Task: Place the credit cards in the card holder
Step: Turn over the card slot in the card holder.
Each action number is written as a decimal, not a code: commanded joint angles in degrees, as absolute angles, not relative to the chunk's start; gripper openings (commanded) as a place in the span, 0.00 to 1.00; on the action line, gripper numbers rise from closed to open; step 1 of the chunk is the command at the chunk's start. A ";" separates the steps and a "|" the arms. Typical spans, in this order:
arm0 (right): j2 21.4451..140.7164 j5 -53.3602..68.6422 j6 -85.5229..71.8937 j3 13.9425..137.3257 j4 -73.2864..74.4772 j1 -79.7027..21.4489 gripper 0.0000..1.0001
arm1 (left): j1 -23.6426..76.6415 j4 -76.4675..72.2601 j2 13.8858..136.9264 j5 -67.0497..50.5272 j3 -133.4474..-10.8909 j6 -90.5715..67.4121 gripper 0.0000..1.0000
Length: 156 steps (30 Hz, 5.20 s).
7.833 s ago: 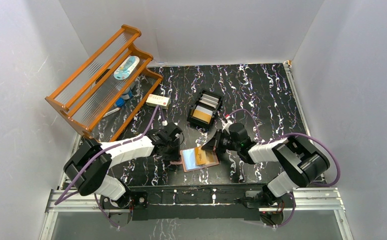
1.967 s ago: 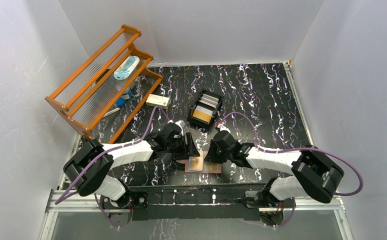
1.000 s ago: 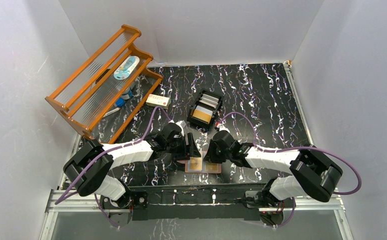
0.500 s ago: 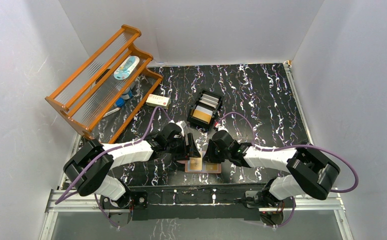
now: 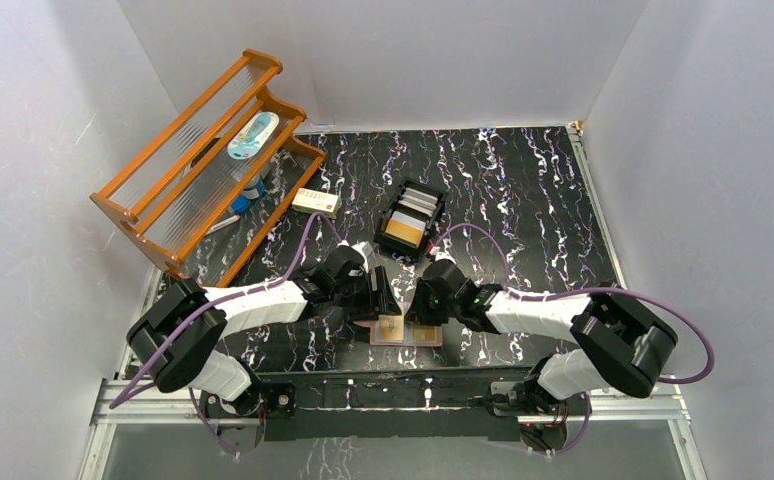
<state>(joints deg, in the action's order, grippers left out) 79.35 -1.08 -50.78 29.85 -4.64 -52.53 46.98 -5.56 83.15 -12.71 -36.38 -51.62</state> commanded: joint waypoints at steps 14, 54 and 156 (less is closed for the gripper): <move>82.26 -2.42 -49.66 30.17 -2.02 -52.68 0.17 | 47.19 2.91 81.70 -7.74 -38.45 -50.00 0.66; 82.22 -1.85 -49.75 29.71 -2.90 -52.71 0.16 | 47.55 -3.87 81.74 -11.51 -37.08 -52.12 0.66; 78.58 -3.14 -49.31 28.74 -3.16 -52.73 0.15 | 49.80 -21.48 78.13 -14.11 -30.33 -56.36 0.00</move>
